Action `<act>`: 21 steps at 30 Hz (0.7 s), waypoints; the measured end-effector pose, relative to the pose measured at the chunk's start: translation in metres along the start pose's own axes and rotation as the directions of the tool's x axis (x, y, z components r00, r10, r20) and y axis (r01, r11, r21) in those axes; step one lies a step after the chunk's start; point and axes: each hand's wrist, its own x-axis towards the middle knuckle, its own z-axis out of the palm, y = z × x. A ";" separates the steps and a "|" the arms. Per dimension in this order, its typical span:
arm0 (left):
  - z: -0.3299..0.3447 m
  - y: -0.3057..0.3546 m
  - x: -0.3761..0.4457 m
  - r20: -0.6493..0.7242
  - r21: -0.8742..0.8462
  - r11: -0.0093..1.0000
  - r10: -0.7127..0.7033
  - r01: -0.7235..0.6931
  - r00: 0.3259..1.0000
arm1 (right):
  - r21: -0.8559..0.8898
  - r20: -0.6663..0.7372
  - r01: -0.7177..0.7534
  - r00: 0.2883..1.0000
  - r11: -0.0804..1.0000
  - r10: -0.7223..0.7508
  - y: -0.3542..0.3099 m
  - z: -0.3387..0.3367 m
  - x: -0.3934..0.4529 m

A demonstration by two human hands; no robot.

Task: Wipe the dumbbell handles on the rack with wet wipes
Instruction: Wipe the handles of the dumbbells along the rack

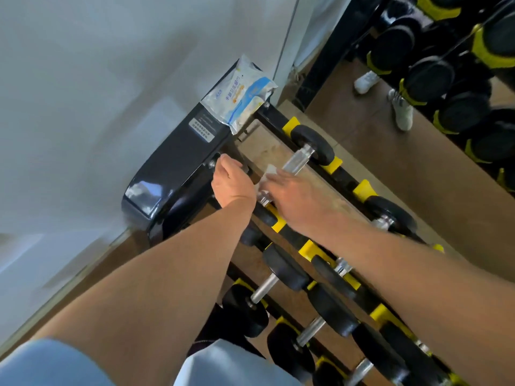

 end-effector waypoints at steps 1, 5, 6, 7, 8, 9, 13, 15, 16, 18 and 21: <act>0.000 0.000 0.000 0.004 0.004 1.000 -0.010 0.010 1.000 | 0.103 -0.022 -0.049 0.998 0.994 0.051 -0.012 0.008 -0.009; 0.000 0.000 0.000 0.038 0.043 0.999 -0.002 0.001 0.999 | 0.517 0.003 -0.310 0.933 0.798 0.361 -0.039 0.022 -0.047; 0.000 0.001 0.000 0.055 0.060 0.998 -0.002 -0.001 0.998 | 0.546 0.052 -0.370 0.910 0.752 0.411 -0.038 0.020 -0.053; 0.000 0.002 0.000 0.078 0.083 0.997 -0.004 -0.002 0.997 | 0.557 0.100 -0.442 0.876 0.703 0.471 -0.034 0.017 -0.056; -0.001 0.003 0.001 0.101 0.111 0.994 -0.005 -0.006 0.995 | 0.571 0.131 -0.524 0.818 0.632 0.560 -0.029 0.015 -0.057; -0.001 0.003 0.002 0.121 0.140 0.990 -0.007 -0.010 0.993 | 0.604 0.132 -0.601 0.723 0.524 0.678 -0.022 0.013 -0.057; 0.000 0.005 0.006 0.222 0.251 0.966 -0.005 -0.052 0.975 | 0.818 0.303 -0.572 0.334 -0.063 0.893 -0.019 0.004 -0.033; 0.001 0.007 0.006 0.265 0.311 0.947 -0.003 -0.082 0.964 | 0.782 0.330 -0.620 0.494 0.060 0.804 -0.038 0.009 -0.017; 0.001 0.009 0.007 0.274 0.340 0.936 -0.012 -0.086 0.962 | 0.736 0.311 -0.654 0.557 0.176 0.770 -0.047 0.012 -0.012; 0.002 0.010 0.009 0.297 0.392 0.915 -0.027 -0.096 0.955 | 0.611 0.301 -0.707 0.622 0.355 0.722 -0.057 0.011 -0.014; 0.003 0.007 0.013 0.338 0.449 0.883 -0.029 -0.134 0.941 | 0.523 0.201 -0.672 0.694 0.523 0.691 -0.055 -0.015 -0.026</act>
